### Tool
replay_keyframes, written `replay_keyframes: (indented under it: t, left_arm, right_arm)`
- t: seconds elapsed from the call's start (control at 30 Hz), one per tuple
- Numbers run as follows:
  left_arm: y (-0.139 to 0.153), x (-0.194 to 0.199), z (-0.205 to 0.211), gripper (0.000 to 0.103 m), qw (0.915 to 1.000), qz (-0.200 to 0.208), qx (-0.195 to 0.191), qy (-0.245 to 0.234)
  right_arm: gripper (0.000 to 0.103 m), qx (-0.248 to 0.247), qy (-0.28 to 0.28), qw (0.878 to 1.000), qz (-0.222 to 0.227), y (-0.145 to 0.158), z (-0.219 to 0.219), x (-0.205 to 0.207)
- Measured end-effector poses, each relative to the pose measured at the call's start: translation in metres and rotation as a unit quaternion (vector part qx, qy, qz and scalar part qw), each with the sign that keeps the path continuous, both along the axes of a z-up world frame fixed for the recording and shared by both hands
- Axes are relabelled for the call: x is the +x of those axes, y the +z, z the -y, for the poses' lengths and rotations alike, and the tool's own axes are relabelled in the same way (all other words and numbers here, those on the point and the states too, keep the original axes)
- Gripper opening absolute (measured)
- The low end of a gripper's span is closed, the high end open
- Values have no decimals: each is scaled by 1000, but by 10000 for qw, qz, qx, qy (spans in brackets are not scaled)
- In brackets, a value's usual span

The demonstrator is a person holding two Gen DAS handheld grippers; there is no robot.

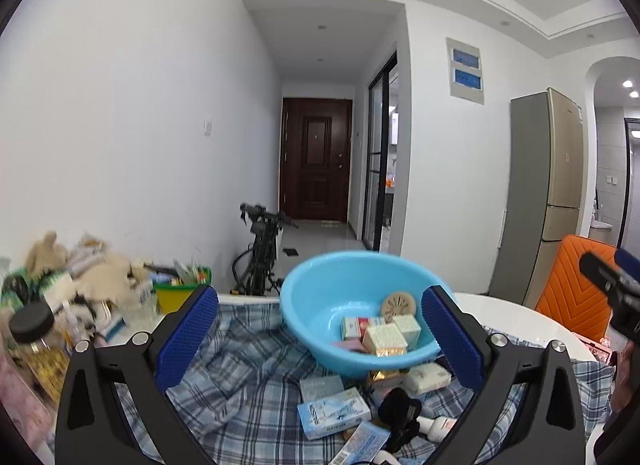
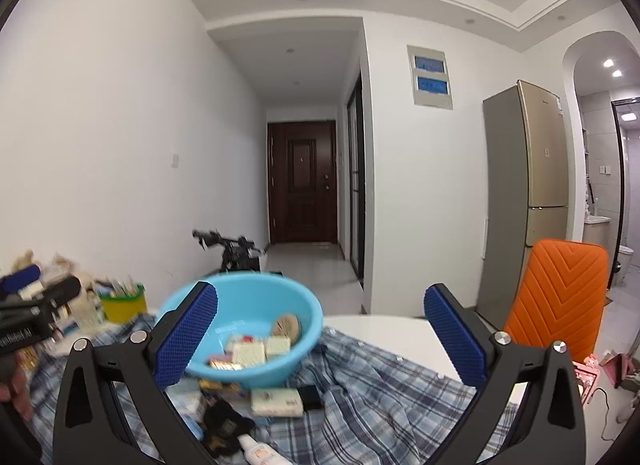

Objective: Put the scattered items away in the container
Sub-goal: 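Move both tools over the items beside the light blue basin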

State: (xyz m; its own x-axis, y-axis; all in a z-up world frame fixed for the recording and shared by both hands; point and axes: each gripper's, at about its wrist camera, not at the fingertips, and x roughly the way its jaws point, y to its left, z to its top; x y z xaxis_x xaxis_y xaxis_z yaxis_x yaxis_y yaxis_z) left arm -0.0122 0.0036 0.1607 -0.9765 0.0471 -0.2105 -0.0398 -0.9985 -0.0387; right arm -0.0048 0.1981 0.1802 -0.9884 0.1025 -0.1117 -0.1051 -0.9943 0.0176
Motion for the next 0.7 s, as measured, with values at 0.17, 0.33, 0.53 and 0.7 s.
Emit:
replay_keyframes:
  t: [0.17,0.33,0.53,0.7]
  left_arm:
    - [18,20,0,103,9995,-185,103,-244]
    - [45,19,-6,103,9985,-301,-141,-429]
    - [53,-60,-14,103,9907,1167,-94,-692]
    - [19,-127,-12,103,9591,2780,-15,-522]
  right_arm:
    - [103,-30,139,9999,21,7,5,13]
    - [103,69,114,9998,149,15,8,8]
    - [103,-11,325,9917,1247,24,2,-54]
    - [103,-245,873,9650,2462,5,-8,-116]
